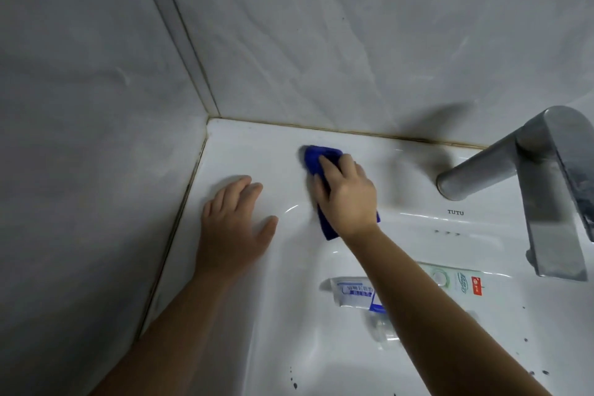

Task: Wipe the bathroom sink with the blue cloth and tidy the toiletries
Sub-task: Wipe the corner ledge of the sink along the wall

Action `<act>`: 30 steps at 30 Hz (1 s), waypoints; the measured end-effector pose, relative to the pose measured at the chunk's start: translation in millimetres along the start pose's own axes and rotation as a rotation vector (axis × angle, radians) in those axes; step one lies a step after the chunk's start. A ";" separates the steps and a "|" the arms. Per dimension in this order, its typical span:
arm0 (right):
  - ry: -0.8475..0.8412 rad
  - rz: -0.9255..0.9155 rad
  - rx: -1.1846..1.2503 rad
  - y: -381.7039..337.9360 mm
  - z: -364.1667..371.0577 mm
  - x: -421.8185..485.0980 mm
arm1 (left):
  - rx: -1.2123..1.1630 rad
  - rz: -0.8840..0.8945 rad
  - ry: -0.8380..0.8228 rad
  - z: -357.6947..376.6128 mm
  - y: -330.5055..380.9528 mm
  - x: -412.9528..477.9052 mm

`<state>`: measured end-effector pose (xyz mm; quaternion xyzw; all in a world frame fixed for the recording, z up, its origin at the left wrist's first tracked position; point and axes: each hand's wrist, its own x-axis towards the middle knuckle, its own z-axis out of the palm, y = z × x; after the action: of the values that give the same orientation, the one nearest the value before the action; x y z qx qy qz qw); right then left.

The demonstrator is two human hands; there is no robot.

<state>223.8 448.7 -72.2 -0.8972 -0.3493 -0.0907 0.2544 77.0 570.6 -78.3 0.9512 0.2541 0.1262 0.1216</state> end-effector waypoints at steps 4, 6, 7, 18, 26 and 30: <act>0.150 0.263 -0.075 30.6 -10.6 -14.6 | -0.032 -0.024 -0.031 -2.0 1.6 -0.1; 0.077 0.125 0.000 -2.3 4.0 -4.5 | -0.047 -0.013 -0.040 -6.2 1.7 -2.1; 0.009 0.010 0.039 -23.6 13.9 1.4 | -0.021 0.014 -0.035 -9.8 -0.7 -4.3; 0.128 0.231 -0.010 31.5 -11.0 -10.7 | 0.038 -0.066 -0.022 -21.2 -19.4 -64.5; -0.193 -0.319 0.165 -69.5 33.2 -2.8 | 0.037 -0.078 -0.021 -21.3 -20.8 -64.2; -0.007 -0.146 0.031 10.3 0.3 -15.5 | 0.002 -0.094 -0.007 -22.2 -18.1 -65.3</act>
<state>219.3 433.3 -81.8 -0.8656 -0.4162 -0.1006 0.2597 7.3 555.9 -74.4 0.9388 0.2982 0.1166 0.1273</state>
